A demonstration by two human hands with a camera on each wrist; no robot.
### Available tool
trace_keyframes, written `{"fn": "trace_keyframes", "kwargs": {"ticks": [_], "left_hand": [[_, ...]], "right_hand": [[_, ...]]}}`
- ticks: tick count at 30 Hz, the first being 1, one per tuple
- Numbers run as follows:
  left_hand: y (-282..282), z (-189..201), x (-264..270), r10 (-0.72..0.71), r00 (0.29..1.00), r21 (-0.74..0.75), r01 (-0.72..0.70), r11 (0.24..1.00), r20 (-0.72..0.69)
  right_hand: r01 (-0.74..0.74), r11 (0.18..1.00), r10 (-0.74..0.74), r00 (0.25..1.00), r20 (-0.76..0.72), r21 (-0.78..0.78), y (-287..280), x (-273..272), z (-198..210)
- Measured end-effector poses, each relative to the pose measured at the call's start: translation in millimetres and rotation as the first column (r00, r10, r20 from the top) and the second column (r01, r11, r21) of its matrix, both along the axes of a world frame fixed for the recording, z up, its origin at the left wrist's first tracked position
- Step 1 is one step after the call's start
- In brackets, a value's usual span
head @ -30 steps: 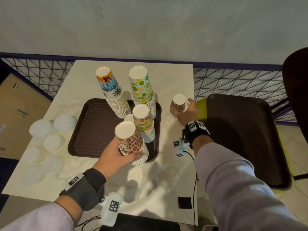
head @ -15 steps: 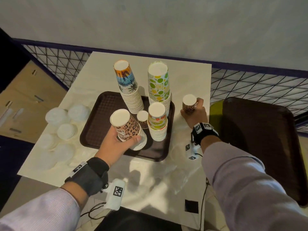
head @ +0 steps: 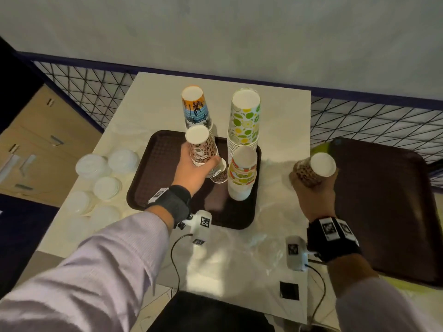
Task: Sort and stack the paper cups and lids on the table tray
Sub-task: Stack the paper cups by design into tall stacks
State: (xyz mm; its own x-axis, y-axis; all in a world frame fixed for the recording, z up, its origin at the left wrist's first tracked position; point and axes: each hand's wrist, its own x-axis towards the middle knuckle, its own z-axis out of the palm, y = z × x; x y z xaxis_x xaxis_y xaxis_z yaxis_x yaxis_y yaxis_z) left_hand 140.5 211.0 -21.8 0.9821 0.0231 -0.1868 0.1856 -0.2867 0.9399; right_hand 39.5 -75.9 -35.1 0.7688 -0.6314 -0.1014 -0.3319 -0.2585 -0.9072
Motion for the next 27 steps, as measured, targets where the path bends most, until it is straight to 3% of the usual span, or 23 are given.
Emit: {"fn": "trace_keyframes", "kwargs": {"ticks": [8, 17, 23, 27], "left_hand": [[-15, -36, 18, -0.104, 0.99, -0.009, 0.104, 0.995, -0.092], [-6, -67, 15, -0.108, 0.968, 0.198, 0.154, 0.968, -0.229], [8, -57, 8, -0.142, 0.956, 0.226, 0.202, 0.953, -0.255], [25, -40, -8, -0.072, 0.976, 0.29, 0.131, 0.948, -0.207]], "right_hand": [[-0.124, 0.992, 0.126, 0.991, -0.052, 0.04, 15, -70, -5], [-0.217, 0.972, 0.223, 0.973, -0.06, 0.088, 28, -84, 0], [-0.29, 0.948, 0.299, 0.952, -0.057, 0.135, 37, -82, 13], [-0.339, 0.924, 0.34, 0.94, 0.027, 0.176, 42, -81, 31]]}}
